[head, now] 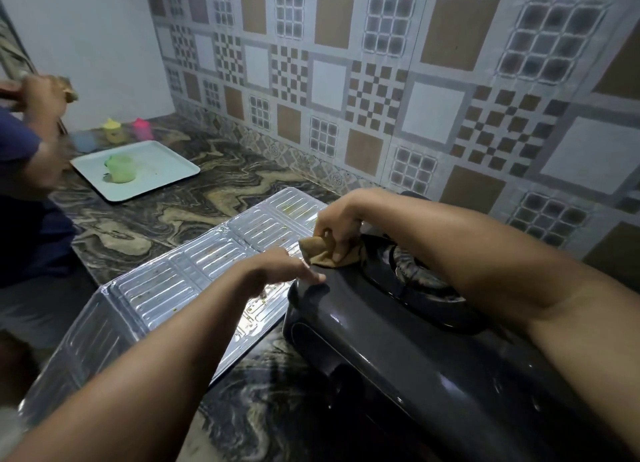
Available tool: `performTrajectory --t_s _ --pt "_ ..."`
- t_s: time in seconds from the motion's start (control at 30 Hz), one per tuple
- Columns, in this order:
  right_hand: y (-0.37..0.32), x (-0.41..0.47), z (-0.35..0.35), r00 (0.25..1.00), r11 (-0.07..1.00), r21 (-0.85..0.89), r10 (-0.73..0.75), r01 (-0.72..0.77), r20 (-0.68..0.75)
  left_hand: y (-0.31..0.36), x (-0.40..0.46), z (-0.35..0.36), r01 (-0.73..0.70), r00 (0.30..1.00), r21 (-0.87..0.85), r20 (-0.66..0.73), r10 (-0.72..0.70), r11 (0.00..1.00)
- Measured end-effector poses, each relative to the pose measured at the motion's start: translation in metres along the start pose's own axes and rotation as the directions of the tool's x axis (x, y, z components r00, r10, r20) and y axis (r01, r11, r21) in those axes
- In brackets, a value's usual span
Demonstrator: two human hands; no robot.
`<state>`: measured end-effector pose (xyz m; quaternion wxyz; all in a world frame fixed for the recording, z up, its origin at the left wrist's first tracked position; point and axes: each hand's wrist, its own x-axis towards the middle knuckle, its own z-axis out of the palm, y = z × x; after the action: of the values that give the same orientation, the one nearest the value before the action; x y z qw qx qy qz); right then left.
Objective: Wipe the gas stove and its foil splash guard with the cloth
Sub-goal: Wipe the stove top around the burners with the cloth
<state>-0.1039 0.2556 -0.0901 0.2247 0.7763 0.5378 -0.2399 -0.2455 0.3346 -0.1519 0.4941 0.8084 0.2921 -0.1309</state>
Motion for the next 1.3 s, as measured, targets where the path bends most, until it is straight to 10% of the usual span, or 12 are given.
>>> performTrajectory --t_s 0.7,0.93,1.1,1.3 --pt "0.126 0.015 0.002 0.989 0.986 0.142 0.104 -0.088 -0.105 0.078 0.052 0.035 -0.166 0.972 -0.101 -0.183 0.145 0.981" --pt "0.142 0.016 0.010 0.979 0.974 0.220 0.093 -0.052 -0.181 0.101 0.074 0.063 -0.152 0.880 0.052 -0.448 0.159 0.987" --pt "0.195 0.007 0.018 0.930 0.910 0.355 0.301 -0.214 -0.212 0.103 0.084 0.073 -0.154 0.872 0.261 -0.417 0.256 0.953" --pt "0.197 -0.003 0.059 0.938 0.926 0.373 0.180 -0.060 -0.295 0.120 0.096 0.078 -0.167 0.863 0.457 -0.361 0.354 0.873"
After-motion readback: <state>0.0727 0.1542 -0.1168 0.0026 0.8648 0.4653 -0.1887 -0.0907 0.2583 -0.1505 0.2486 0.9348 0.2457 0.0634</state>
